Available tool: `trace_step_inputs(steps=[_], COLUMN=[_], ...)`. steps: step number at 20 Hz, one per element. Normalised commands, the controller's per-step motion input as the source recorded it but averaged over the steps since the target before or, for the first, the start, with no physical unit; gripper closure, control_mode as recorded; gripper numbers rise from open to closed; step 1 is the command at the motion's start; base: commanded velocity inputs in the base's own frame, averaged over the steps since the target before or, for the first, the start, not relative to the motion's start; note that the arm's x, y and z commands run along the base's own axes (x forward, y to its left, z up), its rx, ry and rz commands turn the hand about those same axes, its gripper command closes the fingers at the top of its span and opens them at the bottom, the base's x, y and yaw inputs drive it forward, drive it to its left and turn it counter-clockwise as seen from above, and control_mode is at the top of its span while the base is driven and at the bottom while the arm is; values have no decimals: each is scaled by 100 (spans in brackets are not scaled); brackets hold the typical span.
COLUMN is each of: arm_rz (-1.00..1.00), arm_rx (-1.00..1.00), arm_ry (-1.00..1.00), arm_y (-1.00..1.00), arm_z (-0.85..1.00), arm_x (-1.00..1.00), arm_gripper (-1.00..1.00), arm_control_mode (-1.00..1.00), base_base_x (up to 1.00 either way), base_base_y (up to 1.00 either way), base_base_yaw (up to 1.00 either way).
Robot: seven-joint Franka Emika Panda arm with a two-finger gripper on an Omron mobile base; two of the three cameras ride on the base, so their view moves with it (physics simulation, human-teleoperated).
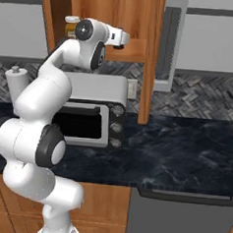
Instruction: Collect the turmeric, ketchup, and shaker from the cabinet and place them next to the stove.
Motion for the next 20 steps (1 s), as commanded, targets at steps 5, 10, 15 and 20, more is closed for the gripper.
trace_step_inputs(steps=[5, 10, 15, 20], arm_rz=[0, 0, 0, 0], arm_rx=[0, 0, 0, 0], arm_ry=[1, 1, 1, 0], arm_y=[-9, -11, -2, -4], arm_z=[0, 0, -3, -12], arm_x=[37, 34, 25, 18], arm_gripper=[-100, -100, -100, -100], arm_control_mode=[-100, -100, -100, -100], base_base_x=[0, 0, 0, 0], base_base_y=[0, 0, 0, 0], base_base_yaw=[0, 0, 0, 0])
